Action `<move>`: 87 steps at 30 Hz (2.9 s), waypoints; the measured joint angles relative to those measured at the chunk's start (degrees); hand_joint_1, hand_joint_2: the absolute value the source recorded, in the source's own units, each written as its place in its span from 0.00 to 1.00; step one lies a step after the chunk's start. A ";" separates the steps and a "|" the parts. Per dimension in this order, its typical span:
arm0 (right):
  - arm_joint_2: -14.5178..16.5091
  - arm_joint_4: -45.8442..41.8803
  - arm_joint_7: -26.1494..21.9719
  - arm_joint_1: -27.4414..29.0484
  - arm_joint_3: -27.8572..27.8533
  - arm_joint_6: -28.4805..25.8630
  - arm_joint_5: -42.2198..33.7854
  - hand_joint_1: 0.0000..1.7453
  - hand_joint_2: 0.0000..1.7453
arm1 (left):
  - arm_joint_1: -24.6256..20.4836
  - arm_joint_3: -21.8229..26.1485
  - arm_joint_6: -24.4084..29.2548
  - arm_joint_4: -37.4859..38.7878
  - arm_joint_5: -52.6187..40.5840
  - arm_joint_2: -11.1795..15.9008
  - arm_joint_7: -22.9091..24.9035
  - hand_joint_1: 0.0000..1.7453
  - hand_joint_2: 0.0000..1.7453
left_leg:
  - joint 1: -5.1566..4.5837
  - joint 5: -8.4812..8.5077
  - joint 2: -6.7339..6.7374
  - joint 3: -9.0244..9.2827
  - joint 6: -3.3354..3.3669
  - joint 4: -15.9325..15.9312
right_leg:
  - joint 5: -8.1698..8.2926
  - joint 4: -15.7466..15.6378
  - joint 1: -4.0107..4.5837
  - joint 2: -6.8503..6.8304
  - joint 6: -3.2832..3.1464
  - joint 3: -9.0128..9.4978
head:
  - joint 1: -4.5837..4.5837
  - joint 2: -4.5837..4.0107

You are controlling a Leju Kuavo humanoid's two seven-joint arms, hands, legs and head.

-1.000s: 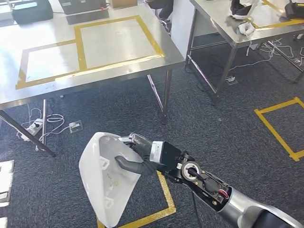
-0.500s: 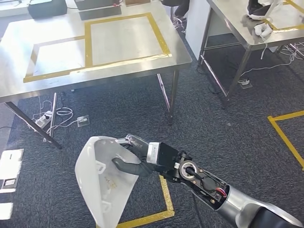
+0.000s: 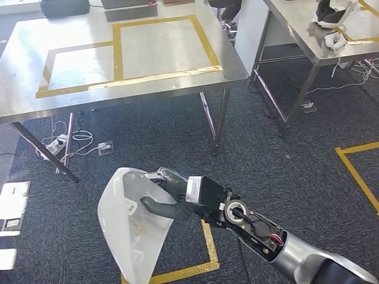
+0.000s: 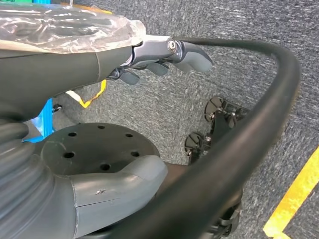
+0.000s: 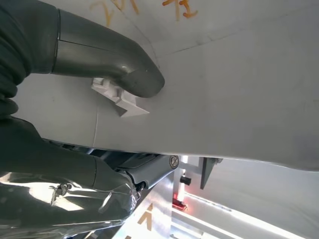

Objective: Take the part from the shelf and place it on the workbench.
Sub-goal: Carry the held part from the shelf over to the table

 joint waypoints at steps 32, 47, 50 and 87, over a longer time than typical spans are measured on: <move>0.00 0.00 0.00 0.00 0.00 0.00 -0.01 1.00 1.00 | 0.00 0.00 0.00 0.00 0.00 -0.02 0.00 0.00 1.00 | 0.10 0.01 0.00 0.07 0.04 0.01 | 0.00 -0.02 0.10 0.00 0.00 0.06 | -0.01 0.00; 0.00 0.00 0.00 0.00 0.00 0.00 -0.01 1.00 1.00 | 0.00 0.00 0.00 0.00 0.00 -0.02 0.01 0.00 1.00 | 0.10 0.01 0.00 0.08 0.04 0.01 | 0.00 -0.02 0.10 0.00 0.00 0.06 | -0.01 0.00; 0.00 0.00 0.00 0.00 -0.01 0.00 -0.01 1.00 1.00 | 0.00 0.00 0.00 0.00 0.00 -0.02 0.01 0.00 1.00 | 0.10 0.01 0.00 0.08 0.04 0.01 | 0.00 -0.02 0.10 0.00 0.00 0.06 | -0.02 0.00; -0.02 -0.02 -0.19 1.28 -1.01 -1.30 0.01 1.00 1.00 | 0.00 0.00 0.01 0.00 -0.75 -0.02 -0.67 0.00 1.00 | 0.10 0.01 0.02 0.10 0.04 0.01 | 0.00 -0.02 0.10 0.01 0.00 0.06 | -0.02 0.00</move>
